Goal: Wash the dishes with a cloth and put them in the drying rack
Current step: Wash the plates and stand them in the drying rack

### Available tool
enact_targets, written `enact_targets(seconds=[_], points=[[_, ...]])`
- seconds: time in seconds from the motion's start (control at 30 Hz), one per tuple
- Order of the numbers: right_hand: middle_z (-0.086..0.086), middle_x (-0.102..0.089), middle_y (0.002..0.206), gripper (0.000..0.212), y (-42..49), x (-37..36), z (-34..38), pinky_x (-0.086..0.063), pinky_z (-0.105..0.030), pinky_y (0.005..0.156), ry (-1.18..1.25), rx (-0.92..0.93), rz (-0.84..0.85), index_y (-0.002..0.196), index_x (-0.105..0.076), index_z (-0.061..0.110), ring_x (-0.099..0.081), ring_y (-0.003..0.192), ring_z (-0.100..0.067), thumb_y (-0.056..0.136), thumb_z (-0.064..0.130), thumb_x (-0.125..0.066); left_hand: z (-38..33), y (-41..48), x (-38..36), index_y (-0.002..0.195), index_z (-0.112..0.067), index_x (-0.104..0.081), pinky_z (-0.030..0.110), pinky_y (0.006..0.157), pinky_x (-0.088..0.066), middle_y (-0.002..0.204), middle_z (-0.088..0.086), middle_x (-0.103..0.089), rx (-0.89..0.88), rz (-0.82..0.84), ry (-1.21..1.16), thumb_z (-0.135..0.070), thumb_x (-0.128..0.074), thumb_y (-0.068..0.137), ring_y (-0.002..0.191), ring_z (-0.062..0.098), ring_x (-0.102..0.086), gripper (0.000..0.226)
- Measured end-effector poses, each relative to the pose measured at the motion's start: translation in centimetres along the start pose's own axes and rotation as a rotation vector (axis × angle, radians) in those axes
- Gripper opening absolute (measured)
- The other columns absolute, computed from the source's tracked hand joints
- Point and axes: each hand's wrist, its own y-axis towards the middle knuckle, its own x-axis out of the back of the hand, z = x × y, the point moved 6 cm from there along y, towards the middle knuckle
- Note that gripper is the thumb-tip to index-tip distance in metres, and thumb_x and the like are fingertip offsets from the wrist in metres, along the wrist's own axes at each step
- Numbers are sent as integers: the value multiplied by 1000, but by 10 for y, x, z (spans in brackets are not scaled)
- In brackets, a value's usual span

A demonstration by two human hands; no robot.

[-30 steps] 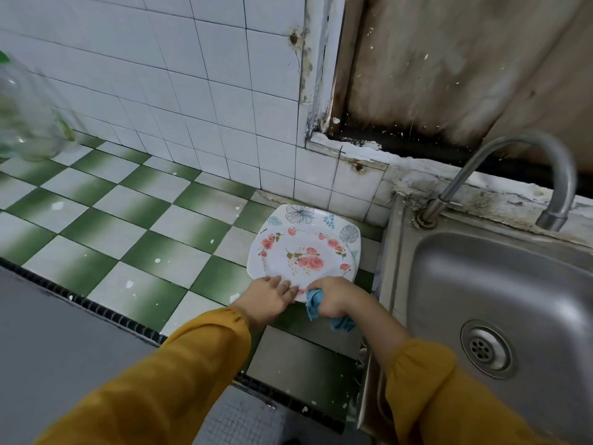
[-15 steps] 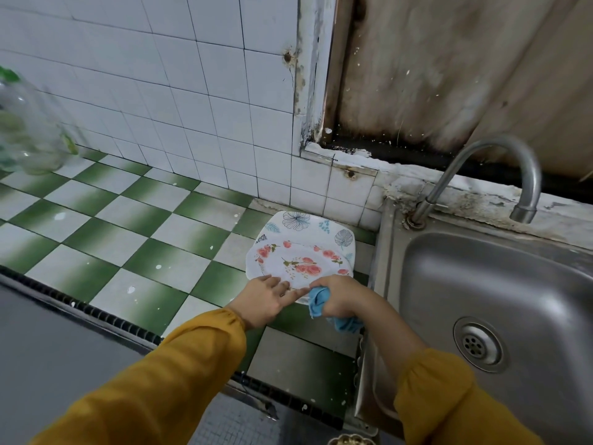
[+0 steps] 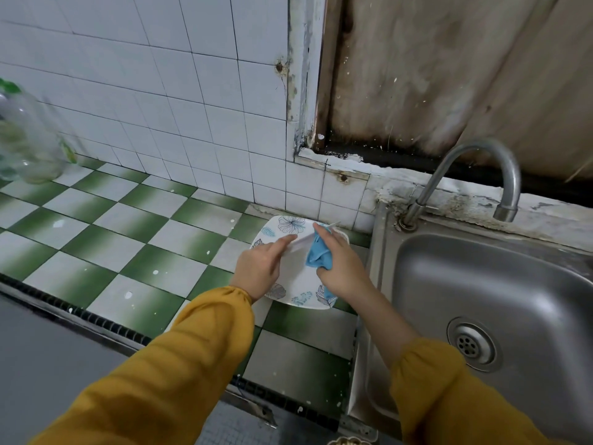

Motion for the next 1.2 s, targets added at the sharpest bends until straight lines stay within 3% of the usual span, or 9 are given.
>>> enact_targets(seconds=[0.2, 0.37, 0.47, 0.57, 0.73, 0.83, 0.93, 1.13, 1.2], points=[[2, -44, 146, 90, 18, -3, 12, -52, -32, 83, 147, 12, 15, 150, -18, 47, -60, 102, -23, 85, -1, -57, -14, 13, 3, 128, -13, -42, 32, 46, -53, 92, 16, -72, -6, 4, -15, -20, -35, 93, 60, 32, -65, 37], [-2, -49, 140, 90, 16, 0, 6, -43, -24, 75, 199, -17, 23, 152, -11, 46, -56, 90, -18, 89, -1, -55, -10, 19, -4, 127, -18, -44, 32, 42, -52, 86, 12, -70, -18, 19, 56, -34, -39, 96, 56, 31, -63, 35], [0, -36, 149, 91, 1, 9, 1, -36, -19, 91, 189, 52, -101, 153, -8, 40, -48, 122, -19, 88, -2, -55, -16, 19, 8, 126, -10, -55, 35, 64, -58, 97, 17, -71, 170, -81, -51, -26, -44, 99, 74, 35, -68, 34], [1, -19, 160, 82, -17, 19, 2, -18, -16, 110, 226, 175, -188, 151, -9, 39, -18, 146, -13, 93, 3, -55, -34, 20, 28, 133, -5, -55, 19, 81, -40, 115, 16, -68, 472, -232, -245, -18, -47, 102, 101, 31, -64, 34], [5, -5, 164, 54, -30, 33, 2, 0, -41, 123, 151, 399, -236, 150, -13, 41, 4, 151, -17, 100, 49, -34, -104, 29, 60, 146, -24, -41, 4, 70, -42, 91, -21, -63, 534, -373, -527, -14, -47, 102, 76, -12, -58, 45], [-2, -17, 162, 58, -27, 70, -16, -4, -46, 121, 202, 304, -477, 149, -24, 33, -2, 151, -22, 95, 52, -31, -137, 28, 76, 141, -25, -46, -4, 82, -34, 106, -37, -51, 498, -392, -633, -9, -50, 100, 93, -31, -48, 43], [-6, -19, 162, 61, -36, 106, -23, -10, -51, 119, 373, 177, -604, 147, -28, 31, -11, 150, -26, 91, 55, -31, -161, 21, 85, 135, -28, -49, 2, 96, -34, 125, -31, -50, 490, -475, -729, -9, -51, 100, 117, -23, -44, 40], [-9, -24, 159, 54, -110, 115, 17, -7, -52, 120, -11, 849, -417, 149, -32, 25, -14, 149, -34, 101, 50, -27, -194, 17, 99, 129, -31, -53, 21, 105, -43, 135, -10, -56, 538, -654, -894, -7, -51, 100, 126, 1, -52, 38], [-6, -29, 158, 55, -118, 131, -6, -8, -56, 118, -181, 886, -455, 146, -36, 31, -17, 147, -35, 98, 55, -24, -196, 13, 99, 126, -36, -55, 31, 105, -46, 135, -1, -59, 586, -668, -991, -13, -54, 99, 126, 15, -55, 36]])
